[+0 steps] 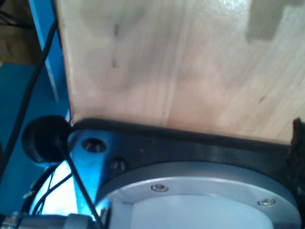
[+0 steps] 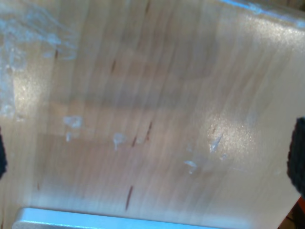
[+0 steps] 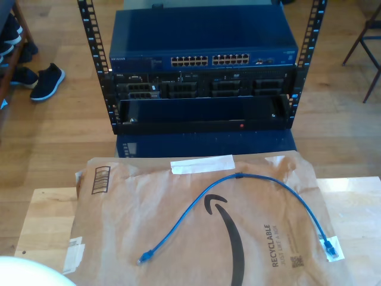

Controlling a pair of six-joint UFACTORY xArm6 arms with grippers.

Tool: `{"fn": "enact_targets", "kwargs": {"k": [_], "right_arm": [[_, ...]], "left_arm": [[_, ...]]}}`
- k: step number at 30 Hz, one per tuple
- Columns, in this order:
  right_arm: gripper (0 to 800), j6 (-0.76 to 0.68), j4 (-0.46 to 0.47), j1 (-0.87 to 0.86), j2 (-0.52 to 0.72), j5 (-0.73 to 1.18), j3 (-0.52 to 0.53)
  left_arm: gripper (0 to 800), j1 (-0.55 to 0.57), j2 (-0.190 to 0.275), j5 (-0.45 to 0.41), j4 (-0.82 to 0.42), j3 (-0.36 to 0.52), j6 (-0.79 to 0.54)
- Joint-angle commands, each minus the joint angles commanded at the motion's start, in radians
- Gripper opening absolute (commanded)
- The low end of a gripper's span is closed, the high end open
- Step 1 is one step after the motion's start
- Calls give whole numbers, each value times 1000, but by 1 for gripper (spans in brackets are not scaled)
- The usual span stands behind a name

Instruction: Grab the cable and plug it in

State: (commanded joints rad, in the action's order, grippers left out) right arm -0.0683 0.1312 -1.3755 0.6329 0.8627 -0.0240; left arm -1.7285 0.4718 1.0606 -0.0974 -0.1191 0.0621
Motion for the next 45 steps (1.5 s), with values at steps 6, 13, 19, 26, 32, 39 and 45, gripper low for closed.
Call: {"fn": "enact_targets", "kwargs": {"k": [6, 13, 19, 26, 32, 39, 45], "right_arm": [[794, 0, 0, 0, 0, -2, 0], [794, 0, 0, 0, 0, 0, 2], [794, -2, -2, 0, -2, -2, 2], [797, -2, -12, -14, -2, -2, 5], [797, -2, -14, -18, -2, -3, 6], [796, -46, -17, -18, 25, 29, -25], [796, -68, -34, -18, 71, 176, -115]], "left_arm": [[800, 0, 0, 0, 0, 0, 0], [800, 0, 0, 0, 0, 2, 0], [800, 0, 0, 0, 0, 0, 2], [800, 0, 0, 0, 0, 0, 0], [800, 0, 0, 0, 0, 0, 2], [800, 3, 37, 41, -8, -25, 5], [800, 21, 44, 264, -6, -157, 9]]}}
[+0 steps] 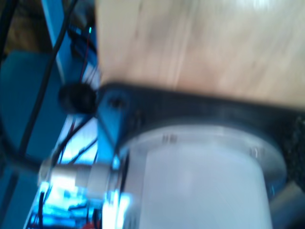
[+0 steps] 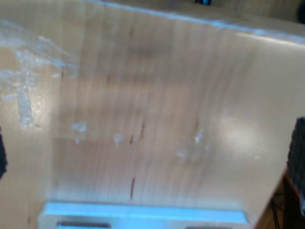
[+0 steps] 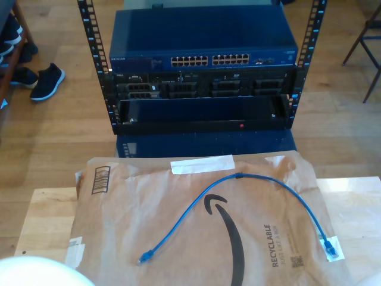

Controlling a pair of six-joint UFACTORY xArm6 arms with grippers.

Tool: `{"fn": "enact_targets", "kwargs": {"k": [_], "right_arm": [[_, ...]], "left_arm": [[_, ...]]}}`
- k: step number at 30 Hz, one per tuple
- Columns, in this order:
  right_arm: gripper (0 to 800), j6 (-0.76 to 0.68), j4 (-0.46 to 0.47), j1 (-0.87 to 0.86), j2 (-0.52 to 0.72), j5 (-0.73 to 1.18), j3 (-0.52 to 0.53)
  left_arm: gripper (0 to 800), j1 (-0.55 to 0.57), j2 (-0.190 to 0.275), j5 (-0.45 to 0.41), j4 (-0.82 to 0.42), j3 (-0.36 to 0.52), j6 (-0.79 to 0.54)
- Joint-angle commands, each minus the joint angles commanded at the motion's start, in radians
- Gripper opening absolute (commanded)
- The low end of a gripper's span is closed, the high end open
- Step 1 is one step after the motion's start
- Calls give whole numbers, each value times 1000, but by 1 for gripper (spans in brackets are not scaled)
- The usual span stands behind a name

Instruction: Grab the cable and plug it in

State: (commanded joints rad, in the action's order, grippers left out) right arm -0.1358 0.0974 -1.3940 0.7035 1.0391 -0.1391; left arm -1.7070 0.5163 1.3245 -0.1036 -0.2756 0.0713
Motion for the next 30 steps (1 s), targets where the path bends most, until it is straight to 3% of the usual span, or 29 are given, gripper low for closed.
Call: {"fn": "enact_targets", "kwargs": {"k": [7, 14, 22, 26, 30], "right_arm": [[796, -149, -38, 127, -6, 57, -132], [794, -439, -38, 420, -6, 51, -216], [793, -865, -38, 921, -6, 51, -292], [792, -1097, -38, 1226, -25, 51, -304], [793, -1327, -37, 1540, -126, 49, -364]], "left_arm": [[800, 118, 5, 95, 2, -127, 91], [800, 450, 0, 219, 26, -272, 450], [800, 813, -2, 288, 229, -394, 844], [800, 974, -5, 281, 255, -402, 1007], [800, 1109, -6, 278, 292, -394, 1123]]}}
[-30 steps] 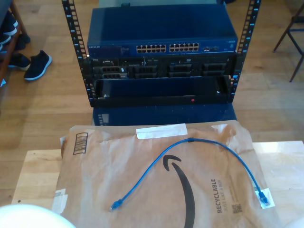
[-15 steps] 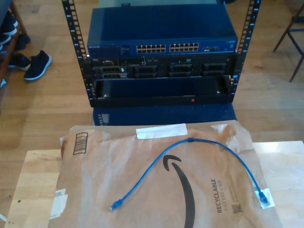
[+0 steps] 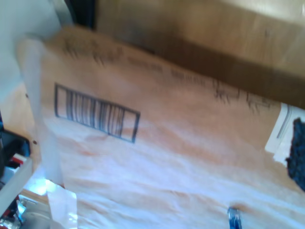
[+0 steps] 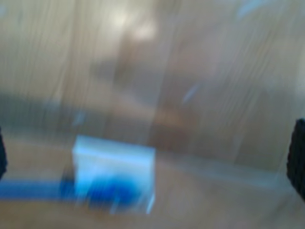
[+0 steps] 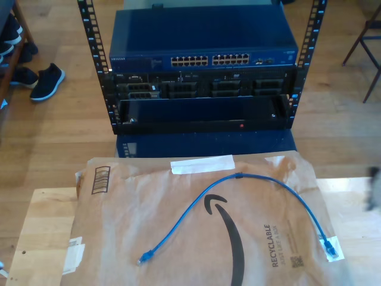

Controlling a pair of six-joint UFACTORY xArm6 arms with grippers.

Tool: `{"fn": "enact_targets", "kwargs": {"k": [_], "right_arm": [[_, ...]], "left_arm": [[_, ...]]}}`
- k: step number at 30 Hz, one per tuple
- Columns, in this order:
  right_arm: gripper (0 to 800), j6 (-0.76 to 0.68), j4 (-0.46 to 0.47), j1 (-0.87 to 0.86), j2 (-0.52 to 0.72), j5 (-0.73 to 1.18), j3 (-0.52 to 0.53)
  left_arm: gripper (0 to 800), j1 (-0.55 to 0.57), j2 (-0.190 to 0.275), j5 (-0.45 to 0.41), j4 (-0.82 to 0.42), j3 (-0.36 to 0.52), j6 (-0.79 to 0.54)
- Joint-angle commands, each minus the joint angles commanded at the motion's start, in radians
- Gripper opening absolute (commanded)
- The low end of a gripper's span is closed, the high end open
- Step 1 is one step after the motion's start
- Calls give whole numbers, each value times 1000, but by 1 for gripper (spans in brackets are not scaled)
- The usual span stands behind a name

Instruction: Grab the cable and plug it in

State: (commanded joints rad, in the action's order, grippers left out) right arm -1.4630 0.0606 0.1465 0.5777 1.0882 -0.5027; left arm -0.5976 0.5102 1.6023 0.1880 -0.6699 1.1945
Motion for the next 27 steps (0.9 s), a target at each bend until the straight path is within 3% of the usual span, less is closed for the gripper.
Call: {"fn": "enact_targets", "kwargs": {"k": [7, 12, 18, 24, 27], "right_arm": [[793, -235, 0, 387, -215, -49, -157], [791, -292, -2, 539, -359, -167, -226], [778, -293, -37, 551, -549, -232, -356], [750, -292, -55, 580, -661, -230, -465], [741, -292, -69, 595, -675, -230, -477]], "left_arm": [[800, 78, -5, -9, 110, 6, 77], [800, 83, -31, -66, 150, 38, 78], [800, 206, -98, -157, 149, 55, 147], [800, 364, -106, -183, 149, 55, 241], [800, 373, -104, -190, 149, 71, 275]]}}
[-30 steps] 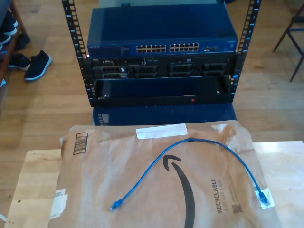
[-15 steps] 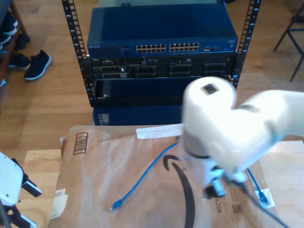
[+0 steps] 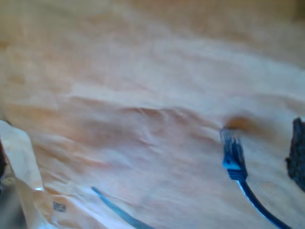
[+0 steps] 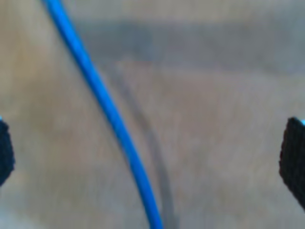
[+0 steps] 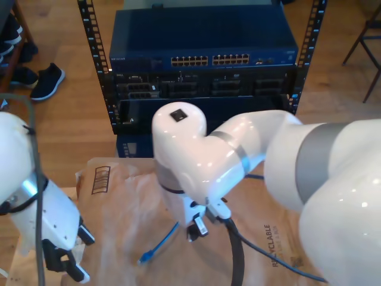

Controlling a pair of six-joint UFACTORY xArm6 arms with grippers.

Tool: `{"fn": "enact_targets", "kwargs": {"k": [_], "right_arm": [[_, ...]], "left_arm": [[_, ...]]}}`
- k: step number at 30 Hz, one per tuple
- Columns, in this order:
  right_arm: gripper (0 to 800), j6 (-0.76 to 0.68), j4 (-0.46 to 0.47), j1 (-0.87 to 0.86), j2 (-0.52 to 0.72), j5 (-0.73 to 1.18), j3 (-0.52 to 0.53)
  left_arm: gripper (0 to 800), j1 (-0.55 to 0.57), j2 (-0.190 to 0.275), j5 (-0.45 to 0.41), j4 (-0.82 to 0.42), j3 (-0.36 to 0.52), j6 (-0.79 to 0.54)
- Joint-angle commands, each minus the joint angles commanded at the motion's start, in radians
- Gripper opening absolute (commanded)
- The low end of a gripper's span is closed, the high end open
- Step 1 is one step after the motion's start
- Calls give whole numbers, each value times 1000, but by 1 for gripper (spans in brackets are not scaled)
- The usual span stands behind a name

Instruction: Grab the cable and plug it in

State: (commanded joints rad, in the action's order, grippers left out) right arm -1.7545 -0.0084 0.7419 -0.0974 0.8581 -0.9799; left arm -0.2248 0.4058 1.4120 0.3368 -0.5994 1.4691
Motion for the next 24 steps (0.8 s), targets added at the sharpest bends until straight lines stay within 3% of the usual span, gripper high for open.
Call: {"fn": "enact_targets", "kwargs": {"k": [4, 18, 21, 24], "right_arm": [[730, 0, -3, 18, -28, 0, -6], [675, 5, -26, 21, -100, -5, -5], [554, 2, -28, 20, -98, -5, -2], [328, 3, -61, 20, -95, -5, -2]], "left_arm": [[800, 2, 0, -43, -2, 34, 2], [800, 2, 0, -55, 0, 43, 2], [800, 2, -2, -55, -2, 43, 2], [800, 2, -2, -55, 0, 43, 2]]}}
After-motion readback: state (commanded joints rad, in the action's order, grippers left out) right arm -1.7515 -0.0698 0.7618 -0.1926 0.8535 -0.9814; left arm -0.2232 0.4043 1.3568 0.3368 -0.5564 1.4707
